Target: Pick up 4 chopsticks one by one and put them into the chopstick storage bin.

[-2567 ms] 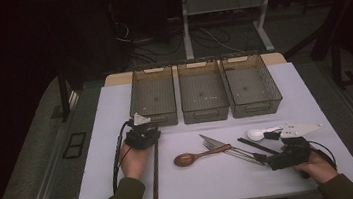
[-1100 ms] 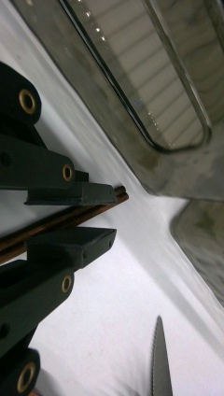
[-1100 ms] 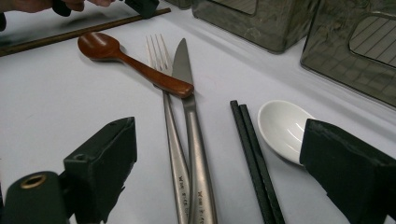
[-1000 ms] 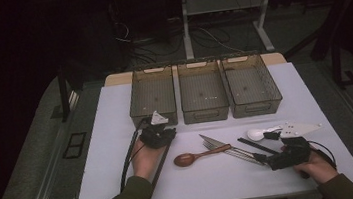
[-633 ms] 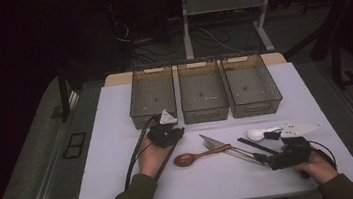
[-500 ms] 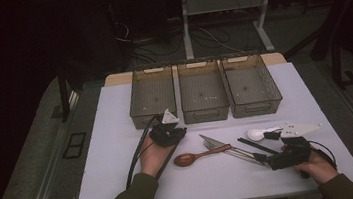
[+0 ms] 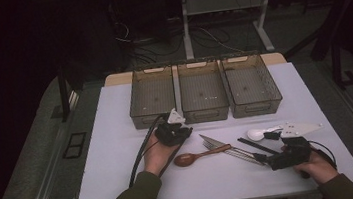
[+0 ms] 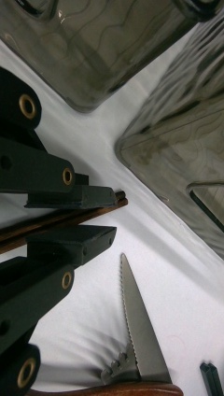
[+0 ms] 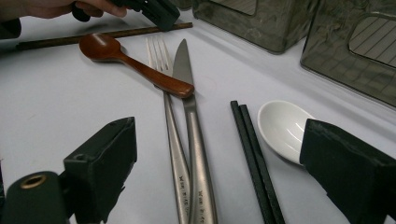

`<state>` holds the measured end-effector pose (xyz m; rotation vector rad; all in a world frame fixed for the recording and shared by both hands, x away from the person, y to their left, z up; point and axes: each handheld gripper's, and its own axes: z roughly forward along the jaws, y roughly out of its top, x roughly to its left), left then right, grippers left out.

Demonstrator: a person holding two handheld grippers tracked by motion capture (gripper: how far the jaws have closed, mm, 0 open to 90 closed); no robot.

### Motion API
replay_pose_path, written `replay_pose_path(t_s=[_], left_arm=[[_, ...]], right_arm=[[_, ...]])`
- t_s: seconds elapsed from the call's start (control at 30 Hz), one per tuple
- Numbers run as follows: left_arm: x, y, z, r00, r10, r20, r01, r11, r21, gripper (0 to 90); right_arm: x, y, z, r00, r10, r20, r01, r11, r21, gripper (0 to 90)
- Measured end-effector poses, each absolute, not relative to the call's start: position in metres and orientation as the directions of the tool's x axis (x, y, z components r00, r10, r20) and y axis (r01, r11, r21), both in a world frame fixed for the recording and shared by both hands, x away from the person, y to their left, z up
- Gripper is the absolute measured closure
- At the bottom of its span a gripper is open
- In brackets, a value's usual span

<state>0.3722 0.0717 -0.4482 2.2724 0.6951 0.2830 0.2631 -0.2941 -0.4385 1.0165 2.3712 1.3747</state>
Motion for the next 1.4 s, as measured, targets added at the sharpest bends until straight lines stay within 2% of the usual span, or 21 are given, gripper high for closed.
replay_pose_path(t_s=[0.13, 0.43, 0.63, 0.9, 1.17, 1.4], left_arm=[[0.371, 0.074, -0.447, 0.820, 0.573, -0.009, 0.407, -0.571, 0.713, 69.6], [0.362, 0.094, -0.430, 0.798, 0.599, -0.067, 0.421, -0.474, 0.774, 59.5], [0.350, 0.113, -0.419, 0.787, 0.604, -0.125, 0.441, -0.409, 0.799, 53.3], [0.328, 0.137, -0.412, 0.771, 0.618, -0.153, 0.444, -0.350, 0.825, 41.6], [0.301, 0.158, -0.411, 0.753, 0.639, -0.155, 0.447, -0.324, 0.834, 35.8], [0.280, 0.171, -0.416, 0.739, 0.656, -0.152, 0.456, -0.321, 0.830, 35.3]], right_arm=[[0.263, -0.294, -0.438, -0.738, 0.658, 0.148, 0.455, 0.324, 0.829, 10.8], [0.262, -0.295, -0.438, -0.737, 0.659, 0.150, 0.458, 0.324, 0.828, 10.8], [0.263, -0.295, -0.438, -0.735, 0.661, 0.150, 0.457, 0.320, 0.830, 10.8], [0.262, -0.295, -0.438, -0.735, 0.662, 0.149, 0.457, 0.321, 0.829, 10.7], [0.263, -0.295, -0.439, -0.737, 0.661, 0.142, 0.455, 0.329, 0.828, 10.8], [0.262, -0.295, -0.439, -0.734, 0.664, 0.142, 0.456, 0.328, 0.827, 10.8]])
